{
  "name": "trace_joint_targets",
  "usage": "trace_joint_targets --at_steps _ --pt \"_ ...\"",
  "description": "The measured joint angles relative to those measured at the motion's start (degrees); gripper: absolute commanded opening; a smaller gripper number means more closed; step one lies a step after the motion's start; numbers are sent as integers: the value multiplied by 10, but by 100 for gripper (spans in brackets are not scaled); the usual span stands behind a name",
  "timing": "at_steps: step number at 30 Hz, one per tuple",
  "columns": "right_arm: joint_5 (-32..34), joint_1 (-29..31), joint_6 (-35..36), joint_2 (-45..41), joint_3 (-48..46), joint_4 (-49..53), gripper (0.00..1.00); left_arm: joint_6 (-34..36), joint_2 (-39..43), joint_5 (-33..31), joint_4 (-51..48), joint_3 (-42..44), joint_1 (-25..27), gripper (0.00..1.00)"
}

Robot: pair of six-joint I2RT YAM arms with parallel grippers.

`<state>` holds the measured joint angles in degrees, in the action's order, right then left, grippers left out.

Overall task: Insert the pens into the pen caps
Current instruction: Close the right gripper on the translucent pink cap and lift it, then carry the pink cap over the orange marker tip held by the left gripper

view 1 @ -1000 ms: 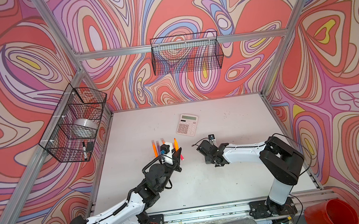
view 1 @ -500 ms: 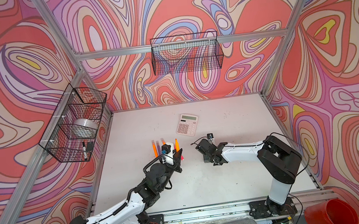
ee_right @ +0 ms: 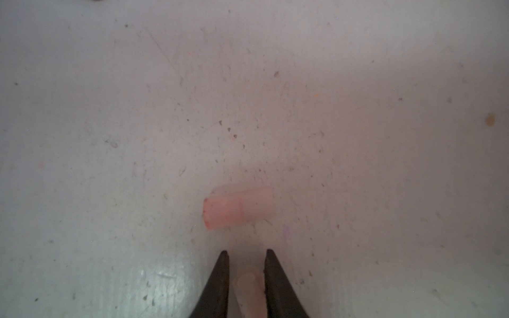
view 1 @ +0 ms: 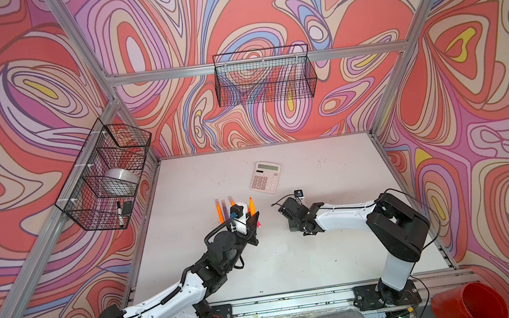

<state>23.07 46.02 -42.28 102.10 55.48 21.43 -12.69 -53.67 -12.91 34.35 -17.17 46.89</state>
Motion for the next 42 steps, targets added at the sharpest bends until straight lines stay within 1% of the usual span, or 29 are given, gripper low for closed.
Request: trace_joint_targets --at_steps 12,17,22,26,29,32,35,38,40,42 --pt "-10 0 2 -25 -27 0 23 0 -3 5 -3 -3 0 0" --pt "-11 0 3 -25 -27 -1 18 0 -8 6 -5 -7 0 0" --pt "-11 0 5 -26 -27 -3 11 0 -8 8 -7 -7 0 0" --pt "-11 0 3 -29 -33 -10 10 0 -8 10 -8 -7 0 0" --pt "-12 0 -2 -45 -50 -13 6 0 -8 16 -8 -7 0 0" --pt "-13 0 -7 -91 -76 -15 6 -4 -10 39 -7 -7 0 0" --pt "-14 0 -6 -178 -103 -37 5 -7 -20 90 -1 -9 0 0" --pt "-28 0 8 -287 -131 -93 5 -11 -36 158 14 -11 0 0" --pt "-49 0 22 -356 -150 -148 3 -11 -49 204 18 -17 0 0" --pt "-69 0 38 -398 -163 -196 1 -11 -61 242 18 -28 0 0"
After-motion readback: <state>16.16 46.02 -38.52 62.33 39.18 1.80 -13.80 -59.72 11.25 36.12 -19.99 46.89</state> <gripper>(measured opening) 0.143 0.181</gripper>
